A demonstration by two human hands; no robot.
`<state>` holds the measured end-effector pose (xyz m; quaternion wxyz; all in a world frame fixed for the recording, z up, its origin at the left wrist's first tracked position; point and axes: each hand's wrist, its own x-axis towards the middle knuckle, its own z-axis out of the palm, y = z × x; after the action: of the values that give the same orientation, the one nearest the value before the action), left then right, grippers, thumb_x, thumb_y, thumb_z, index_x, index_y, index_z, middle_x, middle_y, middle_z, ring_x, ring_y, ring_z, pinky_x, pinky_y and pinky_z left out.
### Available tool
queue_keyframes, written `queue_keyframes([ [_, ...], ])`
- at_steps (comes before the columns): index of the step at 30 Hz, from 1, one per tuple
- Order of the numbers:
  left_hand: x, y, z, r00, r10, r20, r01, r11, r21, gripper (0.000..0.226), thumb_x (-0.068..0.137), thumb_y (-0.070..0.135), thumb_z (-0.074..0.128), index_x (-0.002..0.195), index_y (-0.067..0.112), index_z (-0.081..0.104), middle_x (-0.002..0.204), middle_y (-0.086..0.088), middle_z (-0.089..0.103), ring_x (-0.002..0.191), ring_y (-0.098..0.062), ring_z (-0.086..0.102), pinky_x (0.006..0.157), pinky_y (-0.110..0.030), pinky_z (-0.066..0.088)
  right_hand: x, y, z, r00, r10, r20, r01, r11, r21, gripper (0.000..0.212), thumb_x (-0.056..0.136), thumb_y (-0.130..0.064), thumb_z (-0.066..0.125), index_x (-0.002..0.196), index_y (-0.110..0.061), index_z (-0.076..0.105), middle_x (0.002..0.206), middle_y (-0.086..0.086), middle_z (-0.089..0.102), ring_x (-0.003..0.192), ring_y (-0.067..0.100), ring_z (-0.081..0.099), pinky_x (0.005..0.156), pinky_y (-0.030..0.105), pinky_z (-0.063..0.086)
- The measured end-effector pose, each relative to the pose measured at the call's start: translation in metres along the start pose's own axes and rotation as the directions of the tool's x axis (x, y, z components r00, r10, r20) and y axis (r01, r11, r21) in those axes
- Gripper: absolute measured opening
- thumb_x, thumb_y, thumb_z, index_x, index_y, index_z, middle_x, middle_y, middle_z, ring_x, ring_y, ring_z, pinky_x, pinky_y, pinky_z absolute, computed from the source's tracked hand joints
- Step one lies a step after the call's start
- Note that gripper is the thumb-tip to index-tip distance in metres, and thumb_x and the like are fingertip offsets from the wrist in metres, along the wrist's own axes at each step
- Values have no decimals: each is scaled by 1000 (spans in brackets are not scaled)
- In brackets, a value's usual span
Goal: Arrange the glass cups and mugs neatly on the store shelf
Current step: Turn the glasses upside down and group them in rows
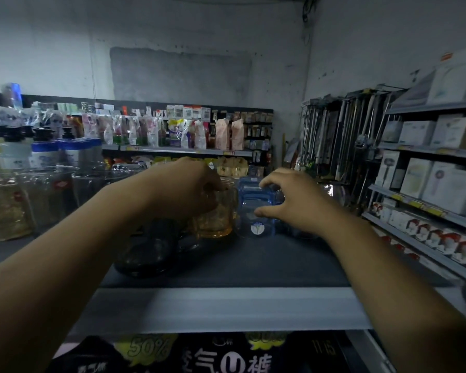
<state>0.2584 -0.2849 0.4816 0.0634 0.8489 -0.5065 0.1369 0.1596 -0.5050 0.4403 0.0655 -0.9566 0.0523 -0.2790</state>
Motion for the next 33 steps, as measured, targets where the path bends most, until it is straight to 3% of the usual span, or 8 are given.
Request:
queue_keyframes([
  [9,5,7,1,1000,-23,19,23,999,39,33,96,27,62,129,29,64,119,2,68,100,-20,65,88,-42,58,-8,1,5,999,-31,-45,32,999,22,59,82,-43,81,132,-19,62,129,-4,58,114,15,55,100,38,48],
  [15,19,-3,5,997,-27,66,26,1000,11,24,95,24,67,117,19,72,110,0,72,96,-17,66,90,-39,56,-11,2,9,996,-65,-55,66,998,11,56,87,-44,75,133,-18,59,130,-5,56,113,15,55,99,37,48],
  [18,28,-6,5,997,-11,72,10,1000,16,17,96,22,66,109,17,75,105,1,72,93,-15,66,84,-31,53,-11,1,10,991,-106,-79,107,994,12,51,90,-45,70,132,-17,59,132,-3,55,121,16,49,104,32,41],
  [22,32,-9,-1,999,17,34,-16,999,-32,17,95,21,68,108,16,76,103,1,74,86,-11,65,85,-33,54,-10,-2,12,980,-154,-124,154,988,-7,45,92,-40,68,128,-14,61,130,-2,56,121,14,47,100,24,36],
  [26,34,-13,-7,999,22,-24,-24,998,-52,17,95,21,68,109,16,77,87,14,65,73,6,56,70,-14,41,-10,-4,18,973,-182,-145,189,981,33,35,92,-37,68,120,-18,62,121,-3,58,112,14,50,96,32,44],
  [30,26,-16,-23,992,24,-125,-34,996,-83,17,94,20,70,108,14,78,84,13,65,73,9,57,83,-25,52,-10,-8,19,967,-198,-159,214,973,91,33,91,-38,69,118,-20,62,118,-6,57,108,11,51,95,34,47],
  [33,12,-20,-35,963,-33,-267,-22,980,-200,15,91,21,73,102,13,79,87,5,74,76,-8,68,80,-31,56,-7,-18,15,961,-163,-225,220,942,255,34,90,-38,73,118,-21,62,116,-8,58,105,8,56,91,25,46],
])
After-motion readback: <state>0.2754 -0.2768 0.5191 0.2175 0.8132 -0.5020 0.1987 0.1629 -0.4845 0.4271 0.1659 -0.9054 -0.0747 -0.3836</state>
